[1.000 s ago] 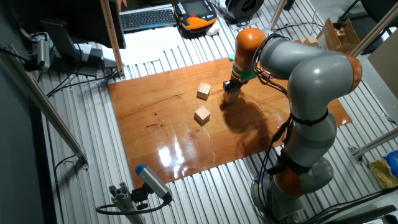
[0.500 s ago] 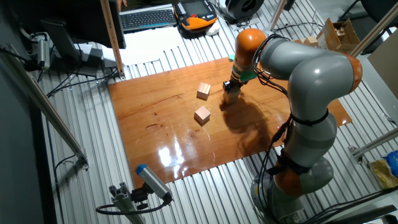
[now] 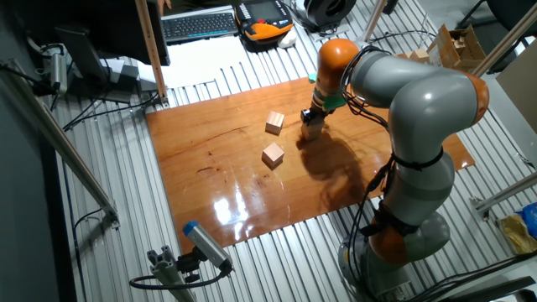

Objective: Stack the blocks in a vertical line of five

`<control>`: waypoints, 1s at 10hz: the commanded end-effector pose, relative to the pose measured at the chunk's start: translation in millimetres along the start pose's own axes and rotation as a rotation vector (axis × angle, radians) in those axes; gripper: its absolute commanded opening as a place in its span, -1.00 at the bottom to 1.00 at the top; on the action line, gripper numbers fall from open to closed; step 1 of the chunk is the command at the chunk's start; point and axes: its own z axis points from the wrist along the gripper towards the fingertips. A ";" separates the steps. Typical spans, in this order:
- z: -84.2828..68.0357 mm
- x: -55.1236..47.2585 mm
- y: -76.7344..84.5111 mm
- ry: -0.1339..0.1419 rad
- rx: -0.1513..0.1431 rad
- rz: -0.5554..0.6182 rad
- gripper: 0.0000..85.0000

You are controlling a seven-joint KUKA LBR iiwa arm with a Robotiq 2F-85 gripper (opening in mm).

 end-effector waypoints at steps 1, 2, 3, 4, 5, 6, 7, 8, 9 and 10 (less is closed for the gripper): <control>0.1 0.1 -0.2 0.000 0.000 0.000 -0.20; 0.5 0.3 -0.2 0.000 0.000 0.000 0.20; 0.8 0.4 -0.1 0.000 0.000 0.000 0.20; 1.0 0.6 0.1 -0.002 -0.003 0.000 0.20; 1.3 0.7 0.3 -0.003 -0.005 -0.001 0.20; 1.6 0.7 0.3 -0.005 -0.008 -0.003 0.20; 1.6 0.8 0.0 -0.007 -0.010 -0.009 0.20; 1.6 0.8 0.0 -0.007 -0.010 -0.010 0.20; 1.5 0.9 0.0 -0.008 -0.011 -0.012 0.20; 1.5 1.0 0.1 -0.008 -0.013 -0.012 0.20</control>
